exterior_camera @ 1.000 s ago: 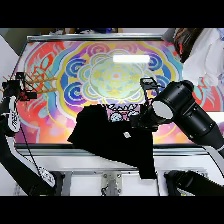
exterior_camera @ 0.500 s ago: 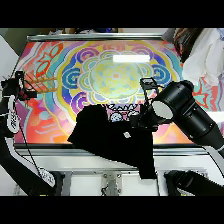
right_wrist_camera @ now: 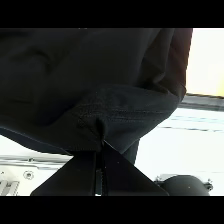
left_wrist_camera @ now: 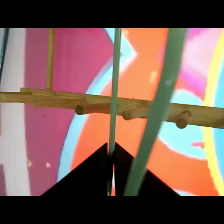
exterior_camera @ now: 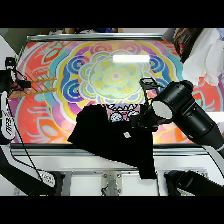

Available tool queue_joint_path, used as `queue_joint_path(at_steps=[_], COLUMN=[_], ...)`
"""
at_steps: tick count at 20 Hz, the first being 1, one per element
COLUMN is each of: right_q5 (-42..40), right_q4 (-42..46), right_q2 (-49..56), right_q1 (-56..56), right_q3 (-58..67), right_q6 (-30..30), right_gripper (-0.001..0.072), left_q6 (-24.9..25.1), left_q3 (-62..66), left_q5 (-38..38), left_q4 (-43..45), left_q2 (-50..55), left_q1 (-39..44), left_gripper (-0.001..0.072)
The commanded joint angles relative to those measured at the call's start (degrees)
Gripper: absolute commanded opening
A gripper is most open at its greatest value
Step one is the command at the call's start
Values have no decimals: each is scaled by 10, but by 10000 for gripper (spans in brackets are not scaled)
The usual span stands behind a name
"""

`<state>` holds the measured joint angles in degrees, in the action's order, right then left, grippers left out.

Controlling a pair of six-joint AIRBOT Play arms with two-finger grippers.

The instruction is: Fold the clothes and pants, and hang the long-sleeved shirts on hangers.

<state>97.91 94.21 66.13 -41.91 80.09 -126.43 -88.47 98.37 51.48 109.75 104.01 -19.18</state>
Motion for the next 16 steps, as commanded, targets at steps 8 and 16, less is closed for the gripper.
queue_joint_path(at_steps=[8,16], right_q5=[0,0], right_q4=[0,0], right_q2=[5,7], right_q1=[0,0], right_q3=[0,0], right_q6=[0,0], right_gripper=[18,18], left_q6=[266,435], left_q3=[1,1], left_q5=[160,493], left_q4=[-252,-559], left_q2=[-163,-188], left_q1=[94,101], left_gripper=[19,20])
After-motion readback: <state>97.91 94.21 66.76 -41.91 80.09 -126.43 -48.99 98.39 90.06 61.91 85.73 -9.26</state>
